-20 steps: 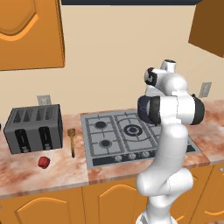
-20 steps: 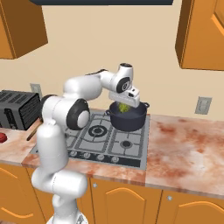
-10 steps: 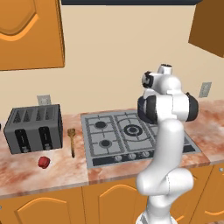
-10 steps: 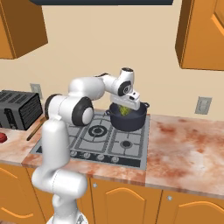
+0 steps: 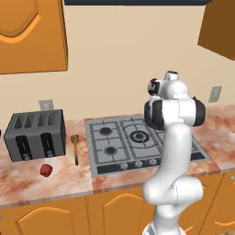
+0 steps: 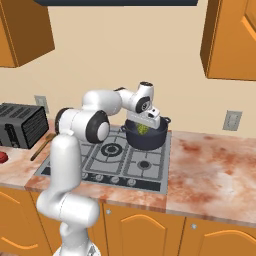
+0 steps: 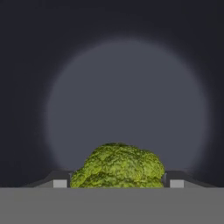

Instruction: Put the broccoli and bell pepper in the pot. Retrieve the spatula and lightly stir the vegetables in the pot.

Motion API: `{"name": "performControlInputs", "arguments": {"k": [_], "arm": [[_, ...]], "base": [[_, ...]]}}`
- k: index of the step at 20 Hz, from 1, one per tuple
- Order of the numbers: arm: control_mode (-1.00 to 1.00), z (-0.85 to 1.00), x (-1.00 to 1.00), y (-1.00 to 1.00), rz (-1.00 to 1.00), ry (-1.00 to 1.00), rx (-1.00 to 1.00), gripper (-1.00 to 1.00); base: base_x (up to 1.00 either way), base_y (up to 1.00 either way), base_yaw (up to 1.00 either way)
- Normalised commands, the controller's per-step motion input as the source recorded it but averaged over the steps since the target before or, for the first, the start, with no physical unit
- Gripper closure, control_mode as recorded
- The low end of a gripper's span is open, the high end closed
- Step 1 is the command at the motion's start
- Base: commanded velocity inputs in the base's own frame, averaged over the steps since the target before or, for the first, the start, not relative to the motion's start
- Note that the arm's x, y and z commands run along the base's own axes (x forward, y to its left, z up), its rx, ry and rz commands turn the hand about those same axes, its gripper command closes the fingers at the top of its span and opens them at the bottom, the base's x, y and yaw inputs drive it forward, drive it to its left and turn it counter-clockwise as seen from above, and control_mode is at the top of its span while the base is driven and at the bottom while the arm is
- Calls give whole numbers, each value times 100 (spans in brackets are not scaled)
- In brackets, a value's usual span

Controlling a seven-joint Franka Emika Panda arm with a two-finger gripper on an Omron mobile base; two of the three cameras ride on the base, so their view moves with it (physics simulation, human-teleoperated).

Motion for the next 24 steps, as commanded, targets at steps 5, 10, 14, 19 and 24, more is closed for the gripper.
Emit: {"name": "performControlInputs", "arguments": {"k": [5, 10, 14, 19, 24], "arm": [[-100, 0, 10, 0, 0, 1, 0, 100], [-100, 0, 7, 0, 0, 0, 0, -100], [-100, 2, 0, 0, 0, 0, 0, -100], [-100, 11, 1, 0, 0, 0, 0, -100], [-100, 45, 0, 5, 1, 0, 0, -100]], "base": [[0, 0, 0], [0, 0, 0], [0, 0, 0], [0, 0, 0], [0, 0, 0]]}}
